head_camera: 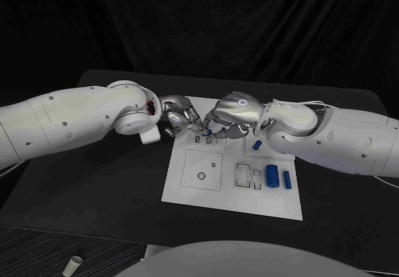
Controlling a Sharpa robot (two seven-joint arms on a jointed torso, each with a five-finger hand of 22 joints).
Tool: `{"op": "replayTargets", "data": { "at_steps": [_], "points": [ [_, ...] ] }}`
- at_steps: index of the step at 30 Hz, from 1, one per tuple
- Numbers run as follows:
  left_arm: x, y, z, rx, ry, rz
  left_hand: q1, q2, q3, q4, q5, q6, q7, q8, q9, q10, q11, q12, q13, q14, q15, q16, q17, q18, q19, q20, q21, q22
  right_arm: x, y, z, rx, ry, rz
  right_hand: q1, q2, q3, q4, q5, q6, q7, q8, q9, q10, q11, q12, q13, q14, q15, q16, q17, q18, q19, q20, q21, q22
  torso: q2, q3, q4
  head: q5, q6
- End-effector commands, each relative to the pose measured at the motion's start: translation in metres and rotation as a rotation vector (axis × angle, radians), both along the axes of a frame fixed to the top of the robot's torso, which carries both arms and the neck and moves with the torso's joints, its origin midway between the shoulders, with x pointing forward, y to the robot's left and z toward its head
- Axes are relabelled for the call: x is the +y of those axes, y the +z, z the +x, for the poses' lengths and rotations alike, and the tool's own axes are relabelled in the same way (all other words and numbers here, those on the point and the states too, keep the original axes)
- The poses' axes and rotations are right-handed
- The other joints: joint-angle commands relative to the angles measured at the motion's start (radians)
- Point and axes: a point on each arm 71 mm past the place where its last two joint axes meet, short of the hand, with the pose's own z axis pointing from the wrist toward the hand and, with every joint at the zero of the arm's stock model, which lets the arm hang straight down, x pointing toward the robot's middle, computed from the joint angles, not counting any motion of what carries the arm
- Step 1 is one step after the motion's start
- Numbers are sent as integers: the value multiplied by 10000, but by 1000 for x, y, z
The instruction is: Assemble the parts on the task board
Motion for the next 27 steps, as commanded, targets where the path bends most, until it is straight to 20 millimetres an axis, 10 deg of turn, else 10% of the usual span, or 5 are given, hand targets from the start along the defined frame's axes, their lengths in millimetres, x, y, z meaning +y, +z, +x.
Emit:
{"op": "replayTargets", "data": {
  "at_steps": [1,15,27],
  "points": [
    [-4,0,-1,85,-182,-232,139,-11,9,-96,265,100,-32,88,-11,603,-90,55,2168,972,-82,-48,2559,-18,-3,-73,9,1654,0,1,2,-17,-230,10,71,15,-9,-67,27,68,10,44,19,411,88,-52,1610,755,93,-73,1669,83,409,74,-56,2205,6,8,11,6,0],
    [-5,0,0,21,-149,-284,616,49,503,-583,1193,380,-192,532,39,675,-241,155,2219,996,-207,-12,2595,-30,29,-187,93,1672,2,1,1,9,-199,-8,105,25,4,-86,23,73,20,46,36,410,100,-53,1611,752,104,-78,1662,84,407,81,-62,2204,-3,8,1,23,0],
    [-7,-1,2,2,-160,-311,588,70,663,-646,1301,450,-250,706,85,672,-294,132,2198,1004,-253,-1,2606,-44,65,-231,173,1690,4,1,1,0,-139,10,141,27,13,-108,24,64,26,39,51,413,107,-50,1616,754,112,-75,1668,87,402,89,-73,2200,0,22,-9,27,0]
  ]
}}
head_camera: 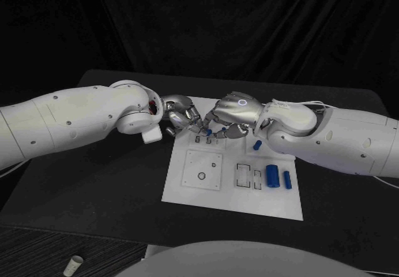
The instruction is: Assemble the parts on the task board
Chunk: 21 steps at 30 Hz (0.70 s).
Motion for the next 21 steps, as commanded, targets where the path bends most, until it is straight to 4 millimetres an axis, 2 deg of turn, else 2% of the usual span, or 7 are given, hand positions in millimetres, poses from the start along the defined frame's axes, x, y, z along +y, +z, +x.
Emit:
{"op": "replayTargets", "data": {
  "at_steps": [1,4,8,10,12,16,21],
  "points": [
    [-4,0,-1,6,-149,-312,64,31,139,-44,163,93,-31,119,37,705,-111,16,2217,1041,-85,3,2611,-53,9,-101,113,1701,2,1,0,-24,-94,28,53,-1,9,-50,35,80,9,40,9,378,73,-50,1616,788,77,-36,1668,87,365,53,-58,2203,1,1,-5,5,0],
    [-5,0,-1,-8,-136,-321,91,0,252,-129,308,138,-60,227,72,719,-140,26,2221,1042,-113,5,2612,-55,19,-128,132,1705,2,1,0,-17,-98,18,71,-6,10,-63,33,51,17,23,16,370,78,-57,1605,788,82,-37,1667,88,365,59,-60,2202,1,2,-4,6,0],
    [-4,0,0,-5,-78,-278,139,-82,517,-338,598,230,-109,466,166,766,-195,74,2247,1056,-171,26,2635,-74,69,-189,240,1730,1,1,1,1,-126,-7,64,-32,-4,-41,21,-329,98,-255,-38,346,141,-79,1572,776,134,-66,1625,97,349,107,-102,2189,4,-1,1,-3,0],
    [-4,-1,0,16,-33,-222,149,-97,586,-386,640,241,-118,517,190,765,-208,65,2239,1056,-181,26,2635,-78,77,-195,254,1733,0,1,1,1,-141,-12,65,-49,-9,-36,12,-436,111,-343,-70,336,152,-88,1558,772,147,-74,1613,104,336,120,-128,2181,4,3,1,-7,0],
    [-3,-1,0,53,23,-142,159,-130,728,-474,700,271,-131,623,247,787,-224,93,2257,1056,-198,26,2635,-80,87,-215,273,1737,-2,1,1,3,-168,-19,81,-118,-27,-26,-37,-796,163,-608,-176,319,198,-102,1536,761,180,-96,1584,111,319,156,-165,2170,3,2,5,-19,0],
    [-1,-2,1,97,139,-16,158,-149,827,-527,710,274,-136,678,280,812,-234,132,2282,1056,-209,26,2635,-85,97,-224,293,1741,-6,1,0,5,-217,-16,62,-209,-83,36,-230,-1106,203,-837,-263,278,234,-136,1481,733,222,-146,1511,131,278,198,-246,2145,-4,1,-1,-30,0],
    [0,-3,1,131,295,128,143,-178,961,-585,788,264,-134,739,319,815,-240,130,2280,1056,-216,26,2635,-87,105,-235,303,1743,-14,2,0,-8,-332,20,57,-220,-97,67,-285,-1217,216,-912,-290,252,247,-159,1445,711,234,-189,1448,147,243,211,-314,2124,-11,1,-21,-14,0]
  ]
}}
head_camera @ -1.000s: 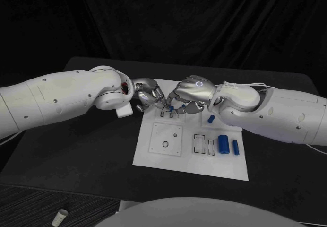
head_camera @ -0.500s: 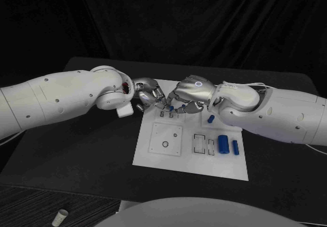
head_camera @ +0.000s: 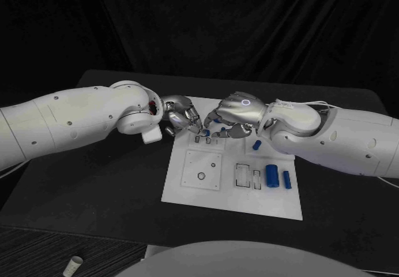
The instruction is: Assemble the parts on the task board
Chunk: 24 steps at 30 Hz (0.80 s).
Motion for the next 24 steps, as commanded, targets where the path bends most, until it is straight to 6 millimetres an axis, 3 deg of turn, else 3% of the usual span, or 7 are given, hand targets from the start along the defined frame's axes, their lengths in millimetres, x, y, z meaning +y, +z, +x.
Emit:
{"op": "replayTargets", "data": {
  "at_steps": [1,6,16,19,24],
  "points": [
    [0,-2,0,107,203,49,39,-98,659,-566,83,219,-169,177,329,791,-80,6,2290,1038,-59,26,2635,-85,-1,-60,57,1742,-6,2,0,-58,-214,70,-1,-90,-64,38,-98,-76,-1,-57,-21,254,88,-53,1418,679,67,-58,1424,153,227,72,-82,2115,-11,0,-19,17,0],
    [1,-3,-1,249,248,247,25,-107,716,-585,98,205,-167,197,344,788,-79,-3,2284,1038,-60,26,2635,-89,6,-62,72,1746,-21,3,1,-120,-544,110,-20,-90,-77,72,-152,-90,14,-72,-26,224,100,-79,1377,655,77,-104,1356,169,193,81,-148,2094,-18,5,-51,50,0],
    [4,-7,-6,894,480,1374,-91,-195,1183,-758,269,74,-147,394,486,752,-75,-90,2223,1038,-70,26,2635,-114,76,-80,215,1779,-56,10,-1,-341,-1110,267,-109,-22,-101,276,-237,212,57,46,27,211,140,-89,1359,643,113,-126,1329,171,186,119,-171,2090,-19,39,-26,-41,0],
    [4,-1,-6,1144,431,1999,-190,-247,1529,-889,88,-13,-134,498,559,764,-70,-75,2233,1038,-74,26,2635,-138,146,-88,354,1811,-61,13,-3,-378,-1198,304,-57,17,-69,296,-166,344,55,97,48,205,139,-94,1350,642,115,-131,1322,171,189,123,-170,2092,-21,38,-26,-49,0],
    [0,19,-1,1441,96,3285,-313,-336,1801,-1023,83,-39,-130,585,627,781,-72,-42,2256,1038,-75,26,2635,-148,176,-91,416,1825,-71,20,-9,-310,-1392,412,-24,34,-51,316,-93,442,55,132,62,131,140,-163,1236,630,115,-159,1280,179,174,127,-206,2081,-31,33,-4,-79,0]
  ]
}}
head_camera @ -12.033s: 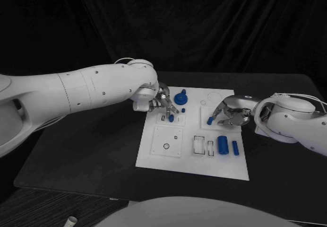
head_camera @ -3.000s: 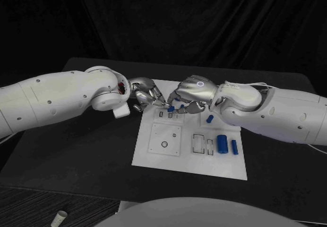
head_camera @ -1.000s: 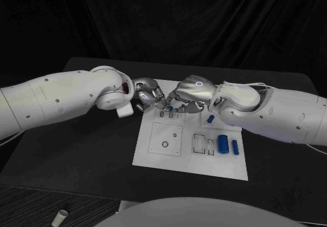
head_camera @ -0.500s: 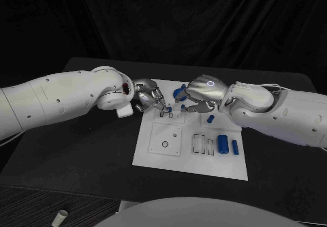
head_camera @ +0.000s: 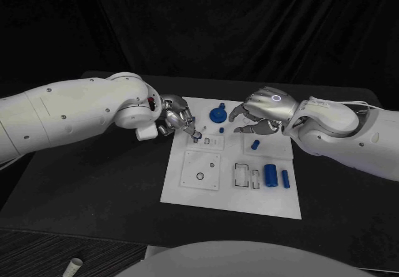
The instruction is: Assemble the parts on the task board
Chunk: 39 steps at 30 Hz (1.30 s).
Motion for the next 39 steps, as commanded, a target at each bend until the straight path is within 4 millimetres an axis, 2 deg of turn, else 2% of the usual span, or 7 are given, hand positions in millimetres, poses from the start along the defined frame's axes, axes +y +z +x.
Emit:
{"op": "replayTargets", "data": {
  "at_steps": [1,5,14,17,21,30,39],
  "points": [
    [-1,7,0,938,-323,1619,-68,-91,1494,-1394,-5,18,-77,88,636,796,-73,35,2285,1039,-76,26,2635,-152,91,-1,82,1829,-4,6,-2,-71,-348,339,16,70,-12,60,25,71,-5,42,13,110,68,-106,1205,635,53,-76,1268,183,168,56,-76,2071,-15,4,11,-13,0],
    [-3,16,6,1072,-366,2335,-123,-139,1709,-1531,-18,-5,-64,117,710,819,-70,83,2319,1039,-76,26,2635,-154,98,-4,102,1832,-7,10,-4,63,-462,512,15,74,-11,71,19,89,-8,48,16,74,67,-140,1150,633,53,-80,1262,184,166,56,-81,2069,-29,44,-24,-52,0],
    [-13,25,21,1226,-333,3344,-473,-264,2195,-1797,273,-69,-52,197,1004,890,-63,232,2422,1039,-74,26,2635,-168,131,-5,197,1850,-9,13,-5,376,-605,750,29,97,2,98,-2,136,-11,62,21,-1,64,-215,1035,623,51,-102,1231,193,148,56,-120,2057,-75,241,-164,-164,0],
    [-19,26,22,1249,-357,3573,-524,-271,2238,-1819,279,-77,-54,206,1038,908,-65,267,2446,1039,-77,26,2635,-174,143,-6,227,1857,-10,12,-3,528,-693,720,40,103,8,100,-4,144,-11,64,22,-15,63,-229,1013,621,50,-107,1224,195,145,56,-126,2055,-85,337,-258,-86,0],
    [-28,26,24,1294,-438,3837,-592,-283,2296,-1855,265,-75,-62,221,1085,907,-70,265,2444,1039,-83,26,2635,-171,147,-10,223,1854,-12,11,-3,607,-778,704,60,117,19,104,-7,164,-9,69,24,-70,63,-284,930,611,50,-129,1193,203,128,56,-162,2044,-88,421,-344,45,0],
    [-52,28,30,1188,-707,3875,-770,-231,2490,-1963,20,-154,-61,209,1209,933,-72,318,2481,1039,-89,26,2635,-174,165,-17,239,1853,-14,11,-1,643,-884,702,77,125,28,108,-10,178,-9,71,25,-104,63,-319,877,607,49,-137,1182,205,123,56,-172,2041,-63,469,-388,131,0],
    [-63,28,33,1228,-826,4050,-804,-212,2535,-1987,-25,-176,-57,192,1229,920,-70,287,2461,1039,-88,26,2635,-166,154,-17,199,1842,-14,10,0,713,-909,635,81,130,30,111,-17,180,-7,70,25,-122,64,-338,849,604,49,-143,1172,205,124,56,-173,2041,-96,459,-357,104,0]
  ]
}}
